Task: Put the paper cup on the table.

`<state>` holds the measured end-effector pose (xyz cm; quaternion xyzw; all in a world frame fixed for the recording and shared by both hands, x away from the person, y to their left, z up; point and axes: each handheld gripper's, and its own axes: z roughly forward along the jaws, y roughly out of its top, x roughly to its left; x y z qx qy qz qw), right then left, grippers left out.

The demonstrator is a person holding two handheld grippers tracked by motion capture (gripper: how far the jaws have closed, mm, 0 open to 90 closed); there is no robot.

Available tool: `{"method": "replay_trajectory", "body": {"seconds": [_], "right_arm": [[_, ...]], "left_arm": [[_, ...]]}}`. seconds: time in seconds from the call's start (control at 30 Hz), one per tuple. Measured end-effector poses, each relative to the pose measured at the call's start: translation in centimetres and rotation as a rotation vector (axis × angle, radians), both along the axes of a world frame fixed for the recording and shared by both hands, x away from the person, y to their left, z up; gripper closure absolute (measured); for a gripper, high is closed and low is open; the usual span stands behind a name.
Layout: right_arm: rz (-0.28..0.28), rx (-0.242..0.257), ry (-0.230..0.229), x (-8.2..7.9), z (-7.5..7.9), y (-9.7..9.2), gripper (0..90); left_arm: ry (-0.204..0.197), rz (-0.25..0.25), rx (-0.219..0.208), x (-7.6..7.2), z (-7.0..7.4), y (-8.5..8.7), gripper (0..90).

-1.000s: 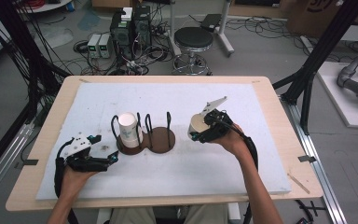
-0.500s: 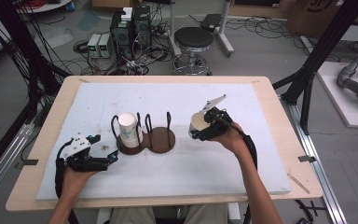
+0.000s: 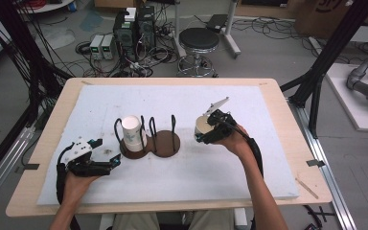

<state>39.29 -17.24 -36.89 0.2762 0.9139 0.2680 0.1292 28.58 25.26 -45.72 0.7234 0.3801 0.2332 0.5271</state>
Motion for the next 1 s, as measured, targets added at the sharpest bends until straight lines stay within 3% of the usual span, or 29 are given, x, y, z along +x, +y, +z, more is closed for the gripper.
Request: {"method": "replay_trajectory", "body": {"seconds": [0.67, 0.87, 1.0], "right_arm": [[-0.013, -0.102, 0.037, 1.6, -2.3, 2.2, 30.5], [-0.017, -0.110, 0.049, 1.9, -3.2, 2.5, 30.4], [-0.026, -0.086, 0.039, 1.9, -3.4, 2.5, 30.4]], "left_arm": [[0.001, 0.000, -0.009, 0.1, -0.4, 0.0, 5.5], [0.006, 0.000, -0.016, 0.1, -0.5, 0.0, 5.5], [0.006, -0.003, -0.009, 0.1, -0.4, 0.0, 5.6]]}}
